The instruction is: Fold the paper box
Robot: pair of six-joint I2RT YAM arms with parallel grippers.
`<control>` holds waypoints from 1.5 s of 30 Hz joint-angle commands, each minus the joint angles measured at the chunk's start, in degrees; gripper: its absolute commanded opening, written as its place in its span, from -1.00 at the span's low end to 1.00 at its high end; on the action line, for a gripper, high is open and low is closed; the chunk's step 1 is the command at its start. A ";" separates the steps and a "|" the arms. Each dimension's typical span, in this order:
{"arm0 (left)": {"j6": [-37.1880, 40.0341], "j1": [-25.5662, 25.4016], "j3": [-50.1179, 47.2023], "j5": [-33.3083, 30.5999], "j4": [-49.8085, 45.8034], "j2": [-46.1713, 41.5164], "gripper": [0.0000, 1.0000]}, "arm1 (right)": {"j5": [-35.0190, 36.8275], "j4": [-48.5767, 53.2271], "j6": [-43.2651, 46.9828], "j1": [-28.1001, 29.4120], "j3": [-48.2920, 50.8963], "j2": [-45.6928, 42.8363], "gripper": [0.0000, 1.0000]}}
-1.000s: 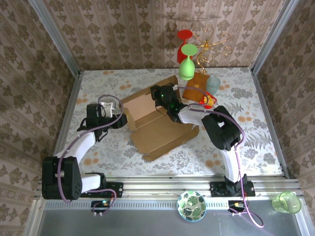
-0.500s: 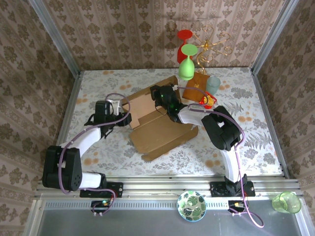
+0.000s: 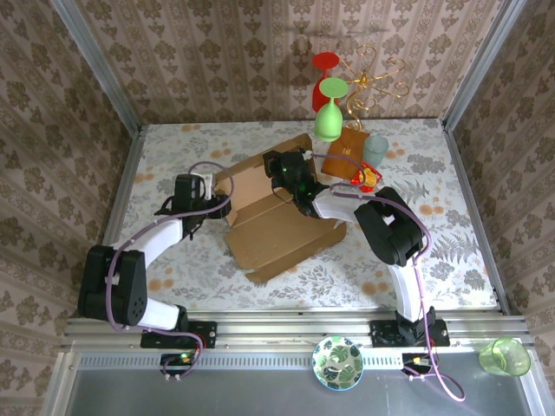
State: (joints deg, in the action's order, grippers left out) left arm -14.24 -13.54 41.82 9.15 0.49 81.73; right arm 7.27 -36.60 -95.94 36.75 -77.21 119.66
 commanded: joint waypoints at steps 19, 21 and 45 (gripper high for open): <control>-6.29 -4.11 8.10 -24.00 -12.51 7.56 -1.00 | 2.66 1.62 -1.35 0.95 -1.27 -0.07 -1.00; -7.38 -4.40 9.01 -26.87 -14.88 8.23 -1.00 | 3.14 1.71 -1.61 1.10 -1.16 -0.21 -1.00; 4.39 -4.18 13.27 -28.58 -16.53 6.79 -1.00 | 7.26 10.00 -0.62 0.91 3.73 -11.87 0.08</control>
State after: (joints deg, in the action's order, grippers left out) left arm -17.39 -18.52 54.15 -17.23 -12.84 89.84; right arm 12.23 -29.12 -97.51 38.06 -74.52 112.73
